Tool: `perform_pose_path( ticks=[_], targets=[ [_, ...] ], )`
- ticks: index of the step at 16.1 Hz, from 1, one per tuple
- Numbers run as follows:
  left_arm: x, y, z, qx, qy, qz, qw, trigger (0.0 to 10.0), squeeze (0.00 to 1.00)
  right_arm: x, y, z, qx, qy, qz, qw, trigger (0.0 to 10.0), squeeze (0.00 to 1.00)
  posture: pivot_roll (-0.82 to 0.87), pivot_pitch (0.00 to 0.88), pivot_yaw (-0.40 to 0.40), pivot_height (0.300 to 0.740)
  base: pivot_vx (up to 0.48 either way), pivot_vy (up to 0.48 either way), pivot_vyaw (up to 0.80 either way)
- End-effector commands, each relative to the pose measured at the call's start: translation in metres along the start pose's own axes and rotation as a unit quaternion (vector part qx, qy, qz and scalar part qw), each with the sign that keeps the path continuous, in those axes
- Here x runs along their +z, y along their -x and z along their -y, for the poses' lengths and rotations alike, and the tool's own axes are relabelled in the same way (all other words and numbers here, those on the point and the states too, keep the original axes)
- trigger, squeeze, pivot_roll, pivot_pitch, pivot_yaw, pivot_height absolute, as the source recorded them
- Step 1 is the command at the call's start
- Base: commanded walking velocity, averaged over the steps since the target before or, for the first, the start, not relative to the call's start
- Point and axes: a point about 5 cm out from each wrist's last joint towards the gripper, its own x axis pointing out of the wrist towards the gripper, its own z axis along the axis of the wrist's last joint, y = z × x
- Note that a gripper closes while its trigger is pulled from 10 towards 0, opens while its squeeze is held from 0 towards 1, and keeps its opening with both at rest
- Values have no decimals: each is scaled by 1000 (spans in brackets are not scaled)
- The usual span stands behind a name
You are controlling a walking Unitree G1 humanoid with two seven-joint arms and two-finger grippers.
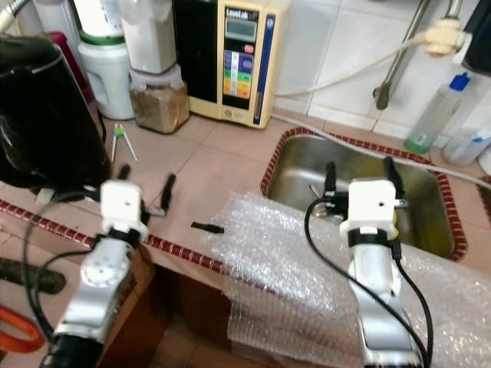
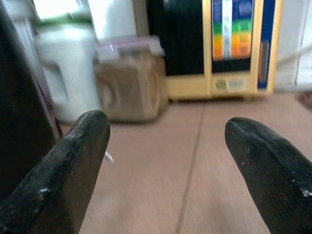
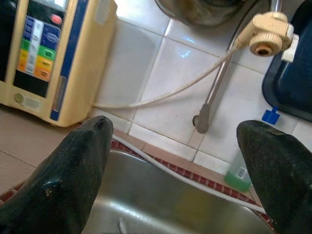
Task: Kitchen organization
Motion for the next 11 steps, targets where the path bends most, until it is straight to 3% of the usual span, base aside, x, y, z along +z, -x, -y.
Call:
perform_pose_path(
  ticks=[1, 6, 11],
  targets=[
    [0, 8, -3, 3, -11, 3, 1000, 10000, 0, 1, 10, -2, 14, -1, -7, 1000, 10000, 1000, 146, 0, -90, 740, 0, 0, 0],
    [-7, 39, -23, 14, -57, -17, 998, 10000, 0, -11, 47, -4, 45, -3, -68, 997, 10000, 1000, 161, 0, -118, 740, 0, 0, 0],
    [-2, 53, -26, 7, -78, -16, 997, 10000, 0, -15, 49, -6, 52, -3, -85, 995, 10000, 1000, 192, 0, -120, 740, 0, 0, 0]
  ],
)
